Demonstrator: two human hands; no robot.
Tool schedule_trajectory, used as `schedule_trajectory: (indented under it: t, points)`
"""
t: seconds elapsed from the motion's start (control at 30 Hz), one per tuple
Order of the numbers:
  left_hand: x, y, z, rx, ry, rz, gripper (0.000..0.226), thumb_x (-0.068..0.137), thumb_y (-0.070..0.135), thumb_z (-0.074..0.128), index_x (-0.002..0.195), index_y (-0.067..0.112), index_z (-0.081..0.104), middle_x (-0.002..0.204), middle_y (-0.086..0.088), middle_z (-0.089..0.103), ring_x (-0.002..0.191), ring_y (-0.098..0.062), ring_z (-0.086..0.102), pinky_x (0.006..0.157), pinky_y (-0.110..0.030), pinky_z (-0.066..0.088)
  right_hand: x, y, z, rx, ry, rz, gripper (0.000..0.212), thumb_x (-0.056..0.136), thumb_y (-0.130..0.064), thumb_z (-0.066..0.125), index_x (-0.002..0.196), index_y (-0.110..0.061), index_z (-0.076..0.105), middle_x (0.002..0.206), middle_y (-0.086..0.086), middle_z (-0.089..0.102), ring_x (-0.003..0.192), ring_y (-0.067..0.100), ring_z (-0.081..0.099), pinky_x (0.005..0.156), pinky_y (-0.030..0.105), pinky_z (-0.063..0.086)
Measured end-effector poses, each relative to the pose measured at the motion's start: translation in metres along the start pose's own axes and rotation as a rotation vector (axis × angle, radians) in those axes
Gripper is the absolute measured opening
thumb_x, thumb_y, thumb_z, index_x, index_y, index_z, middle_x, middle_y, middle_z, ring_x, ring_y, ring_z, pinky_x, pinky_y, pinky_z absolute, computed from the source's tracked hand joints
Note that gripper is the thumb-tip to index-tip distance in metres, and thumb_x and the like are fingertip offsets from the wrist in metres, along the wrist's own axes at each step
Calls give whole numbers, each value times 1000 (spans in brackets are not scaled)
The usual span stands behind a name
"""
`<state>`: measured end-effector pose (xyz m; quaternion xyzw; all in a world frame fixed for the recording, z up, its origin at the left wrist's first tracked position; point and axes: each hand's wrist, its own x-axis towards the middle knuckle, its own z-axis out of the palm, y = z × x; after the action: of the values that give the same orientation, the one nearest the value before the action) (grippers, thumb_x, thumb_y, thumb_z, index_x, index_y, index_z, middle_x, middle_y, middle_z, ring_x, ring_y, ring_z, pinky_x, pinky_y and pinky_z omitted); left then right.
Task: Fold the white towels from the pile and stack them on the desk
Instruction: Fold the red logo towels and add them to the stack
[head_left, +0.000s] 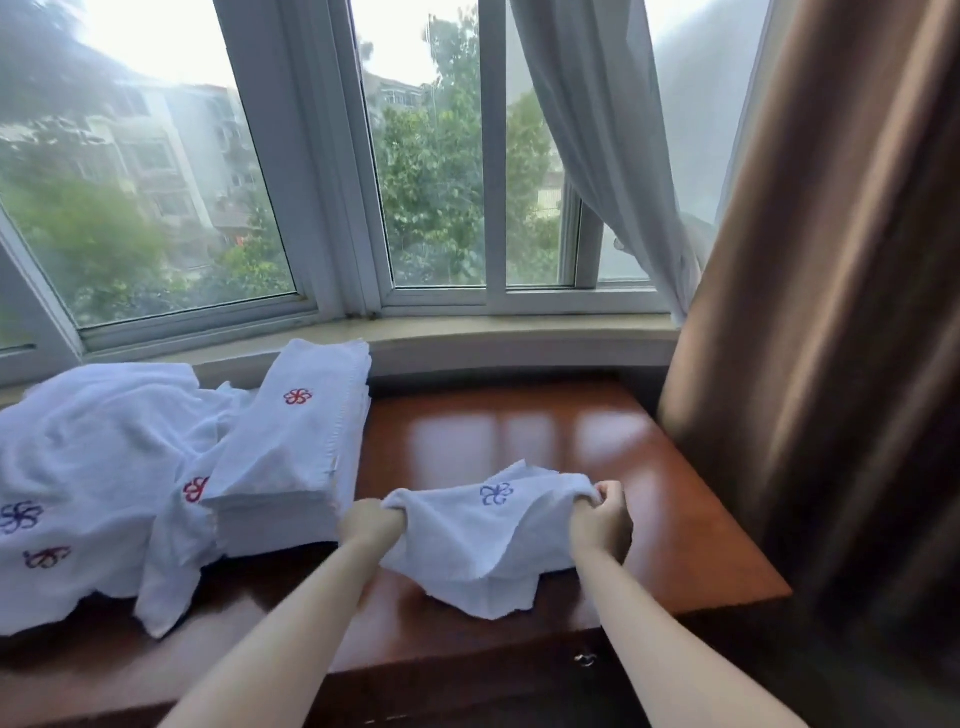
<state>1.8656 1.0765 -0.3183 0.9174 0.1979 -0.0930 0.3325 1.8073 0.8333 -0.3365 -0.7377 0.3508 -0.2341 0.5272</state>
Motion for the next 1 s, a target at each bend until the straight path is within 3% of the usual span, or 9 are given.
schedule_trajectory:
  t: [0.17,0.3,0.4,0.47,0.53,0.6,0.7,0.83,1.0]
  points:
    - [17,-7,27,-376,-171,-264,42,93,21,50,125,-6,53,124,-23,59,114,-36,58,91,-37,48,18,42,24,-180,-260,112,25,90,-16,50,66,-16,44,65,1,49,68,26,45,53,28,32]
    - [25,-11,42,-506,-304,-439,39,99,13,41,134,-3,45,124,-8,52,108,-20,50,85,-33,39,38,51,46,-320,-423,115,11,89,-27,59,93,-19,53,101,4,55,80,23,53,65,27,37]
    - [18,-10,52,-610,-407,-557,41,100,18,43,136,-2,45,135,-17,52,106,-30,55,87,-42,48,45,55,59,-364,-559,266,50,81,-42,68,119,-20,43,119,5,48,99,25,55,76,28,42]
    - [21,-5,56,-816,-427,-727,36,100,17,43,130,-1,50,139,-13,52,121,-29,54,101,-39,44,52,54,67,-392,-570,371,58,79,-42,71,122,-13,44,117,7,55,102,27,58,80,32,48]
    - [32,5,54,-985,-388,-768,38,102,19,36,135,5,47,145,-7,47,132,-24,45,111,-36,35,62,45,74,-390,-547,392,42,81,-34,67,112,-9,55,102,5,63,90,25,62,76,31,52]
    - [50,27,45,-1049,-245,-627,39,101,17,39,137,3,45,141,-13,49,127,-30,50,99,-40,45,78,22,84,-335,-512,289,17,85,-26,60,95,-12,63,88,3,64,81,24,61,69,28,47]
    - [77,82,8,-1154,-63,-209,15,95,4,46,96,2,61,95,-19,61,80,-30,61,69,-34,50,108,-44,99,-104,-393,15,16,90,-18,52,77,-15,61,75,2,58,78,23,54,66,28,39]
    - [90,161,-69,-1200,50,402,34,84,-13,43,68,17,46,69,-3,40,63,-14,39,58,-26,33,141,-153,98,143,-119,-316,15,87,-17,53,91,-8,64,101,13,61,86,22,53,70,25,36]
    - [99,205,-136,-1323,50,569,51,83,-17,46,46,19,51,49,2,46,44,-13,42,46,-15,34,167,-229,87,266,-109,-463,21,92,-16,53,102,0,62,106,21,63,91,22,56,76,29,41]
